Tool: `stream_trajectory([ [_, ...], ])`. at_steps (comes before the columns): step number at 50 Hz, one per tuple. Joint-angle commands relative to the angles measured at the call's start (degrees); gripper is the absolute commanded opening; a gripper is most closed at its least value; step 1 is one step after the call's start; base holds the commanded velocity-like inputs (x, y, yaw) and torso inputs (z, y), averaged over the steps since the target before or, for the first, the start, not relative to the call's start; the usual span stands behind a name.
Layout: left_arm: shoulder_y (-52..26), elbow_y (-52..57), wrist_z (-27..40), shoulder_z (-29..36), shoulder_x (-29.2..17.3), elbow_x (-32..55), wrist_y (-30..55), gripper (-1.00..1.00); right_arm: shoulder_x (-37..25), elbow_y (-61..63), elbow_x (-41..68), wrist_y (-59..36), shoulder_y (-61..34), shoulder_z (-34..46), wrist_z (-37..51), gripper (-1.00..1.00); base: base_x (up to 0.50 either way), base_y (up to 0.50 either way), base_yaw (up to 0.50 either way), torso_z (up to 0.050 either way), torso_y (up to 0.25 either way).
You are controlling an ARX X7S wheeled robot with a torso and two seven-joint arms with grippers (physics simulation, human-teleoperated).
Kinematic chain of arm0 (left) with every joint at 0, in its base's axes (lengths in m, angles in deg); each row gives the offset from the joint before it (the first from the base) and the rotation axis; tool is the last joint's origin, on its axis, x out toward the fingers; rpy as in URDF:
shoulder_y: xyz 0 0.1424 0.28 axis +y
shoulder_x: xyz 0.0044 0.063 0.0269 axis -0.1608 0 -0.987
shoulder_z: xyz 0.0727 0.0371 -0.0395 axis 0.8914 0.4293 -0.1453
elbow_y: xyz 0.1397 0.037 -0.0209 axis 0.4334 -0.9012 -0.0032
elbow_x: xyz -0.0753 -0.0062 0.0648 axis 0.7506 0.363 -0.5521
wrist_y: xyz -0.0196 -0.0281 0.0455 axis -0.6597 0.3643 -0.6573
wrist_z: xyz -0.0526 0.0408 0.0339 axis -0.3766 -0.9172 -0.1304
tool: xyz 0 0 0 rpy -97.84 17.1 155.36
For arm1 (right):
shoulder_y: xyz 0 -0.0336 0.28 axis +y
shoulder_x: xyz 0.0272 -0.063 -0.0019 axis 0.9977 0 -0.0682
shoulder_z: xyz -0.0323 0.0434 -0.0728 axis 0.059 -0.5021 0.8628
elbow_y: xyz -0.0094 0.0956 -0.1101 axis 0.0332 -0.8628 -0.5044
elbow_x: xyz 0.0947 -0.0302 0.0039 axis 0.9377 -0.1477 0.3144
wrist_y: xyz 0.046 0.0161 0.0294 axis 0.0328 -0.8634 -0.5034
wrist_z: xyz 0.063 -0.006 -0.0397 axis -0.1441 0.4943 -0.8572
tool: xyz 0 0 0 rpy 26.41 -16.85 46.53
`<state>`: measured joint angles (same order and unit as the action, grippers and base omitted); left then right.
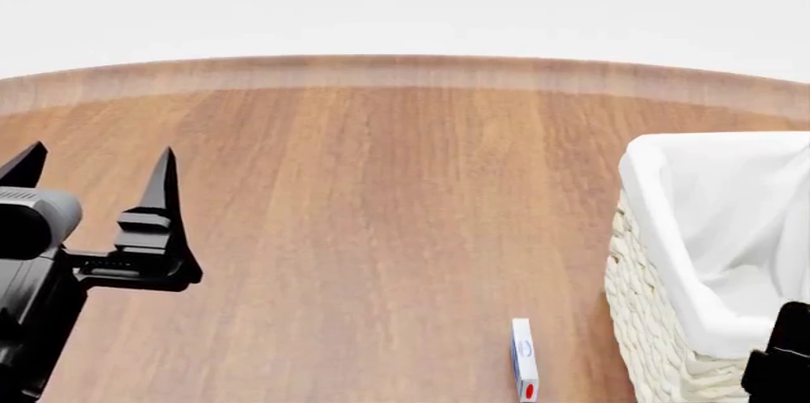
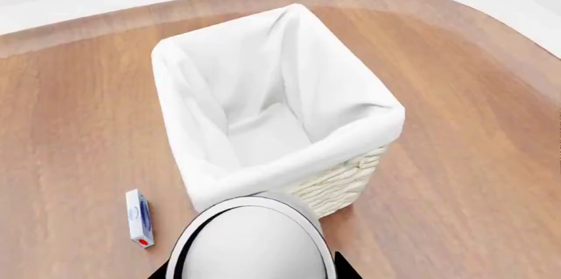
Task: Pick up the alphabet soup and the cream cheese box, and put them in the basket.
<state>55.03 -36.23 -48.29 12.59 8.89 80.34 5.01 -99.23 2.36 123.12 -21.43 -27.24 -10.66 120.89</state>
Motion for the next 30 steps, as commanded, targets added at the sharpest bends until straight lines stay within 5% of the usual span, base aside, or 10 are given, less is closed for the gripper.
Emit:
stream_trajectory([
  [1, -0.26, -0.33, 0.26, -0.10, -0.21, 0.32, -0.15, 1.00, 1.28, -4.56, -6.27, -3.71, -23.61, 15.11, -1.88, -1.00, 0.00, 0.00, 0.00, 0.000, 0.000],
  [20, 0.00, -1.36, 0.20, 0.60, -0.29, 0.28, -1.34, 1.00, 14.80, -21.91, -30.27, -7.75, -41.01, 25.15, -18.42, -1.00, 0.00, 0.00, 0.00, 0.000, 0.000],
  [30, 0.21, -1.53, 0.23, 0.82, -0.35, 0.46, -1.72, 1.00, 20.53, -32.96, -43.01, -2.42, -45.61, 29.54, -30.02, -1.00, 0.00, 0.00, 0.00, 0.000, 0.001],
])
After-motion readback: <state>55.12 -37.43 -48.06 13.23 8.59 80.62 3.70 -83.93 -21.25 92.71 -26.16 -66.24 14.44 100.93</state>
